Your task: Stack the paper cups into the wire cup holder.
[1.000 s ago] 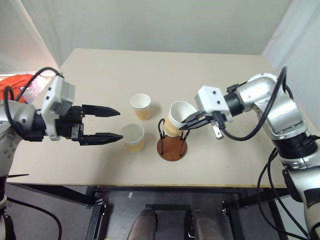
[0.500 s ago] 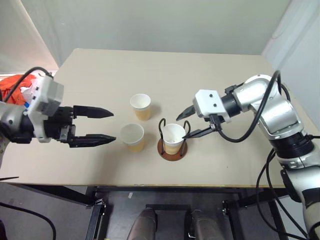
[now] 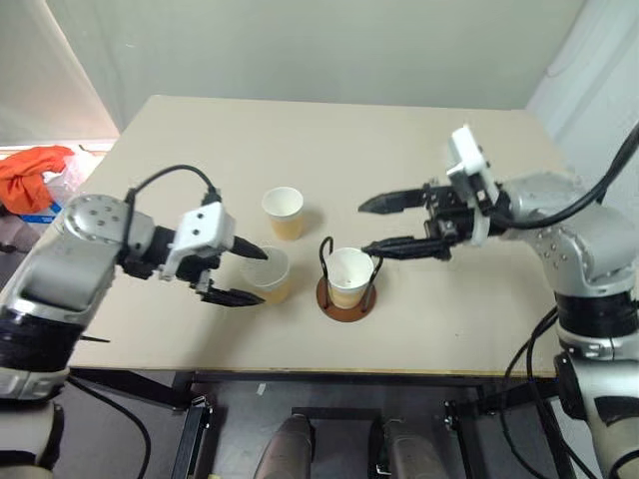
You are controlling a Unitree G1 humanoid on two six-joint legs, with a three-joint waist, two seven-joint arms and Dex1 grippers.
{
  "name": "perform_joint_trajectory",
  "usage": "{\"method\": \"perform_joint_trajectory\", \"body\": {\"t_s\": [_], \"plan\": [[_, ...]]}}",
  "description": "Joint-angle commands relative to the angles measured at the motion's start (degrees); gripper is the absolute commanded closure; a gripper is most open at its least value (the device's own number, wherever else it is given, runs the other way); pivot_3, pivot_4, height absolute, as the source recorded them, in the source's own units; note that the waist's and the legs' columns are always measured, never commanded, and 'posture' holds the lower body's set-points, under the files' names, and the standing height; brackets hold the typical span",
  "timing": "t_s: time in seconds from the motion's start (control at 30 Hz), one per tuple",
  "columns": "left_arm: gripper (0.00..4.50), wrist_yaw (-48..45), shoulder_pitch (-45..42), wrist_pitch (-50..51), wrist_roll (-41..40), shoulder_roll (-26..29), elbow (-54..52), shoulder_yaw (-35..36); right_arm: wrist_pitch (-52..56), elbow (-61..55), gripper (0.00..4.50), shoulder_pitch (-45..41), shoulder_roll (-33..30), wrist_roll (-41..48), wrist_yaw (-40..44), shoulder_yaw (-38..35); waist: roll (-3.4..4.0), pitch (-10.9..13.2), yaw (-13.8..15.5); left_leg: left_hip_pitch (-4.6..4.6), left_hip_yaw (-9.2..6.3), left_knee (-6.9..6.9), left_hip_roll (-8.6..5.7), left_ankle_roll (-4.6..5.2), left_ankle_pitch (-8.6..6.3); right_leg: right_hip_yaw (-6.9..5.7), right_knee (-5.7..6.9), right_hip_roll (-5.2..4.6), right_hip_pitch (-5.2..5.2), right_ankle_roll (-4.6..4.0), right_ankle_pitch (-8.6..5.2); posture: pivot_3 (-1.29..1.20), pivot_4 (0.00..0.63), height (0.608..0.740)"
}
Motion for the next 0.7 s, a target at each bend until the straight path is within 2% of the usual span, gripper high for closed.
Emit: {"method": "perform_joint_trajectory", "body": {"t_s": [0.03, 0.07, 0.17, 0.27, 0.5, 0.6, 0.7], "plan": [[0.48, -2.2, -1.6, -4.4, 4.5, 0.1, 1.2, -2.4, 1.0, -3.8, 1.18, -0.5, -1.0, 1.8, -3.1, -2.1, 0.00, 0.0, -0.3, 0.01, 0.00, 0.00, 0.04, 0.00, -0.02, 0.00, 0.00, 0.01, 0.00, 0.06, 0.03, 0.00, 0.150, 0.740], [0.48, -2.1, -2.0, -6.0, 6.2, -0.5, 2.3, -3.5, 1.2, -4.1, 1.18, -0.3, -1.3, 2.0, -3.7, -2.3, 0.00, 0.0, -0.3, 0.02, 0.00, -0.01, 0.07, 0.00, -0.02, 0.00, -0.01, 0.04, 0.00, 0.07, 0.04, 0.00, 0.150, 0.740], [1.09, -1.9, -3.3, -9.5, 9.5, -2.0, 5.1, -5.2, 1.6, -4.9, 1.15, 0.2, -2.2, 2.6, -4.9, -2.5, 0.00, 0.0, -0.2, 0.05, -0.01, -0.02, 0.12, 0.01, 0.01, -0.01, 0.04, 0.05, 0.01, 0.10, 0.04, 0.00, 0.150, 0.740], [2.11, -2.6, -4.1, -11.5, 11.4, -2.8, 7.0, -5.8, 1.9, -5.9, 1.15, 1.1, -3.2, 3.8, -5.4, -3.0, 0.00, 0.0, -0.2, 0.01, 0.00, 0.00, 0.08, 0.09, 0.08, -0.01, -0.01, 0.04, 0.01, 0.18, 0.10, 0.00, 0.150, 0.740], [4.47, -6.3, -3.9, -11.5, 8.9, -3.4, 6.9, -4.6, 1.1, -7.4, 1.15, 2.8, -5.0, 5.5, -5.7, -3.3, -0.01, 0.0, -0.1, -0.03, 0.00, 0.01, 0.04, 0.12, 0.10, -0.01, -0.03, 0.02, 0.02, 0.22, 0.12, 0.00, 0.150, 0.740], [4.49, -7.8, -4.7, -10.7, 6.7, -3.2, 6.9, -3.2, 0.4, -7.1, 1.15, 3.3, -5.7, 5.8, -5.9, -4.4, -0.01, 0.0, -0.1, -0.03, 0.00, 0.01, 0.04, 0.12, 0.10, -0.01, -0.03, 0.02, 0.02, 0.26, 0.14, 0.00, 0.150, 0.740], [4.49, -8.5, -9.1, -5.9, -3.6, -0.1, 7.2, -0.8, -2.4, -6.2, 1.15, 6.7, -8.3, 6.8, -5.8, -11.5, -0.13, 0.1, 0.5, -0.12, -0.03, 0.04, 0.03, 0.13, 0.13, -0.03, -0.04, 0.02, 0.01, 0.35, 0.20, 0.00, 0.150, 0.740]]}}
